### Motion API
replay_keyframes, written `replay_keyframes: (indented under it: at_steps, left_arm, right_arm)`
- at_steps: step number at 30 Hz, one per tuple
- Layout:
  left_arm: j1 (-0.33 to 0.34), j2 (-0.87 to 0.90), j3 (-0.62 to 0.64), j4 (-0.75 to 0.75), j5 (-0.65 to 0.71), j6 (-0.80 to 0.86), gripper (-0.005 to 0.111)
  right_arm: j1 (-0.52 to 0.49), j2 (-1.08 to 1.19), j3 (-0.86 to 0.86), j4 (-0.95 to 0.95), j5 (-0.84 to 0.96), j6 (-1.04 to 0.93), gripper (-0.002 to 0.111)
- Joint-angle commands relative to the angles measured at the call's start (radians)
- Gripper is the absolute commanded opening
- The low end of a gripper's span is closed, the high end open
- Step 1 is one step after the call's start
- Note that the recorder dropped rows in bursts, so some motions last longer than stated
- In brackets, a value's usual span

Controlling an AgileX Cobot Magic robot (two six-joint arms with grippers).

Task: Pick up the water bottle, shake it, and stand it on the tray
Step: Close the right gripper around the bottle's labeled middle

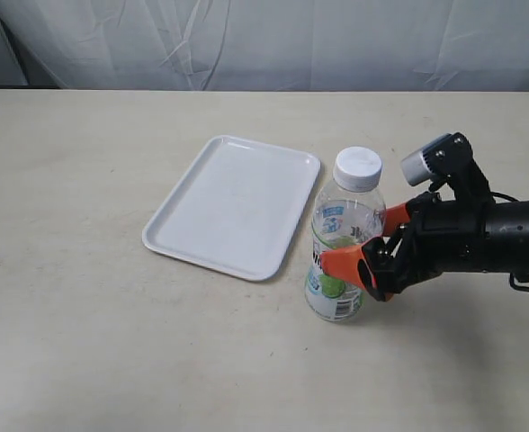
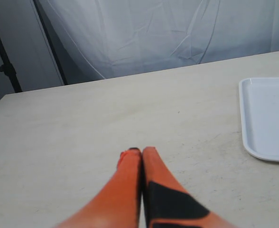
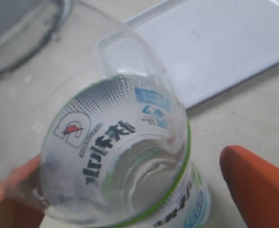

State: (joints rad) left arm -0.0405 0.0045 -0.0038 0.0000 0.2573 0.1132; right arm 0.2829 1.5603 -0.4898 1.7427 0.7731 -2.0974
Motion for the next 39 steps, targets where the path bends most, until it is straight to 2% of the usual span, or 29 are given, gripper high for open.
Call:
replay_keyframes:
  at_steps: [1,11,15,21,26,27,29,33,39]
  left_arm:
    - [0.0,-0.005,0.004,0.0,-0.011,0.0,0.0]
    - [0.0,-0.005,0.004,0.0,-0.011,0.0,0.0]
    - [0.0,-0.005,0.004,0.0,-0.011,0.0,0.0]
    - [0.0,-0.005,0.004,0.0,-0.011,0.0,0.0]
    - [0.0,-0.005,0.004,0.0,-0.011,0.0,0.0]
    - [0.0,-0.005,0.004,0.0,-0.011,0.0,0.0]
    - [0.0,-0.005,0.004,0.0,-0.011,0.0,0.0]
    - [0.0,-0.005,0.004,0.0,-0.011,0.0,0.0]
    - [0.0,-0.005,0.004,0.0,-0.011,0.0,0.0]
  right_arm:
    - [-0.001,0.003,-0.005,0.002,0.03,-0.008,0.092]
    - [-0.001,0.003,-0.017,0.002,0.024,-0.008,0.091]
    - [-0.001,0.003,-0.023,0.002,0.031,-0.008,0.084]
    - [-0.001,0.003,-0.023,0.002,0.032,-0.008,0.064]
    - [-0.001,0.003,-0.023,0.002,0.032,-0.008,0.062]
    - [-0.001,0.003,-0.023,0.002,0.032,-0.008,0.058]
    - [-0.001,0.003,-0.023,0.002,0.039,-0.008,0.043]
    - [-0.001,0.003,-0.023,0.002,0.091,-0.008,-0.001]
    - [-0.001,-0.002,-0.023,0.002,0.096,0.004,-0.001]
